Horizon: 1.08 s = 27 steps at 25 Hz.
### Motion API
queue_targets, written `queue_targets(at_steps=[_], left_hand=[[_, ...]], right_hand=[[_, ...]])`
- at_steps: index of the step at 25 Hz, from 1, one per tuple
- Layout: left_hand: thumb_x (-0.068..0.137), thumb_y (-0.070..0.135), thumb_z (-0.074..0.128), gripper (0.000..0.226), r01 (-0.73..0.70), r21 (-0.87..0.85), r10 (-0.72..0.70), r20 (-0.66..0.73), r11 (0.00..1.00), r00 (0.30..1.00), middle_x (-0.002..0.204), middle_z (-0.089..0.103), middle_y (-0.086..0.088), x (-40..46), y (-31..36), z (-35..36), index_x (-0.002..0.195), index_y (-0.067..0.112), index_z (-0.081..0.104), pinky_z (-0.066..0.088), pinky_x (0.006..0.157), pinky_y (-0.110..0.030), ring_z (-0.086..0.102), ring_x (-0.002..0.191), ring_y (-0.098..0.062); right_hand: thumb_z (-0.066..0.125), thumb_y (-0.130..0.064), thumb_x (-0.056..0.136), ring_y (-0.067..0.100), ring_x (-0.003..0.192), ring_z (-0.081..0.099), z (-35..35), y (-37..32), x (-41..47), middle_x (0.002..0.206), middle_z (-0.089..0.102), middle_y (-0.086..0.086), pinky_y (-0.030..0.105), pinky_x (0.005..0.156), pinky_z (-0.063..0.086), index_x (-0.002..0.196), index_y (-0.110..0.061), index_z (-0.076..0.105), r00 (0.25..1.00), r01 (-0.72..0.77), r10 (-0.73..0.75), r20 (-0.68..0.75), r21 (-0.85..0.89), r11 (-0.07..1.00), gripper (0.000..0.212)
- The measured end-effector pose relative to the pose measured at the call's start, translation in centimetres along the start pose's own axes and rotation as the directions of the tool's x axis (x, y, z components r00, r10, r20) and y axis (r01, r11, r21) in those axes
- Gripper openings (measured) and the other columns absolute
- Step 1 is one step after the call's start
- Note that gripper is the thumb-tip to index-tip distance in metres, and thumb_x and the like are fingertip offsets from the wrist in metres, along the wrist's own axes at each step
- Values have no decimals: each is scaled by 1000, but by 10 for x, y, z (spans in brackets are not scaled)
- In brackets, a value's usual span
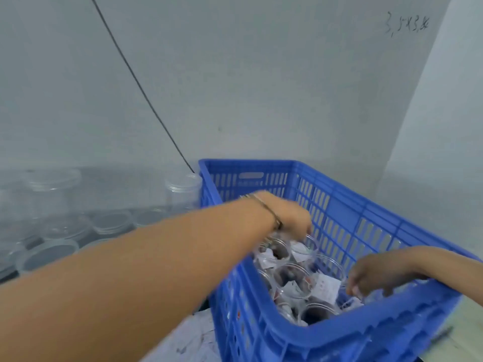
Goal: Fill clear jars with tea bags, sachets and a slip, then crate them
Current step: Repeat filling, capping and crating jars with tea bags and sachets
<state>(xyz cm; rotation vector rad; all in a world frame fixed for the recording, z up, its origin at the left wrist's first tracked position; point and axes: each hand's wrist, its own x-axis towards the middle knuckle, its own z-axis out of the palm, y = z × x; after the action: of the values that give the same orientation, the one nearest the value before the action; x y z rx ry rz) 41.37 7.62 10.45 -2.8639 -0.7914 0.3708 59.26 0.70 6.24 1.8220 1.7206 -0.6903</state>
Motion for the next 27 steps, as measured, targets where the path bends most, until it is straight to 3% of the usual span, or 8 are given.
queue_targets(at_steps=[4,7,10,13,16,20,23,27], left_hand=[[95,9,40,45,280,-149,-299,-119,948,947,142,51,6,-108,-73,-32,136,25,54,31,103,-23,45,130,-17],[92,10,48,41,414,-263,-463,-166,872,871,134,58,3,-195,-105,-30,128,24,60,33,105,-26,49,126,-17],[92,14,51,39,545,-274,-597,-166,792,785,133,56,4,-269,-121,-19,127,29,59,34,109,-33,48,124,-17],[95,15,52,37,619,-256,-663,-143,742,735,133,57,8,-325,-123,3,129,28,58,32,99,-21,49,121,-13],[94,16,55,37,634,-251,-672,-107,731,733,132,57,11,-343,-119,18,127,31,58,26,84,-14,46,106,-6],[94,18,53,37,541,-327,-611,-166,775,774,135,52,11,-292,-102,12,123,40,58,26,85,-18,40,104,-6],[93,17,52,39,306,-329,-406,-300,893,863,138,52,13,-206,-74,-3,125,39,58,25,87,-13,45,122,-9],[96,22,47,40,51,-205,-109,-282,977,953,140,51,11,-86,-23,-21,133,35,54,30,86,-18,45,128,-13]], right_hand=[[50,-18,94,-1,87,59,-32,-19,-21,104,63,-9,10,72,43,115,-25,60,935,23,-44,-353,-62,998,24],[57,-19,92,4,101,58,-71,-76,-46,103,65,-11,16,86,39,110,-27,63,798,150,-190,-571,-118,982,20],[61,-18,89,5,88,63,-93,-152,-70,81,66,-19,17,77,41,96,-33,63,660,322,-321,-679,-129,938,16],[56,-17,90,1,79,65,-104,-190,-87,69,67,-22,14,71,43,85,-35,61,617,371,-351,-704,-133,919,20],[55,-15,91,1,74,64,-97,-160,-81,77,68,-17,17,68,43,95,-30,63,716,226,-257,-649,-132,965,18],[55,-17,90,20,100,62,-70,-79,-44,106,68,6,28,88,49,120,-19,62,883,-95,-15,-470,-209,973,31],[52,-17,91,22,103,58,-49,-34,-16,116,61,7,40,94,50,127,-22,58,954,-121,64,-294,-179,976,37],[53,-15,93,22,123,48,-33,-15,9,137,50,7,33,100,41,130,-26,55,998,-34,25,-59,-163,986,39]])
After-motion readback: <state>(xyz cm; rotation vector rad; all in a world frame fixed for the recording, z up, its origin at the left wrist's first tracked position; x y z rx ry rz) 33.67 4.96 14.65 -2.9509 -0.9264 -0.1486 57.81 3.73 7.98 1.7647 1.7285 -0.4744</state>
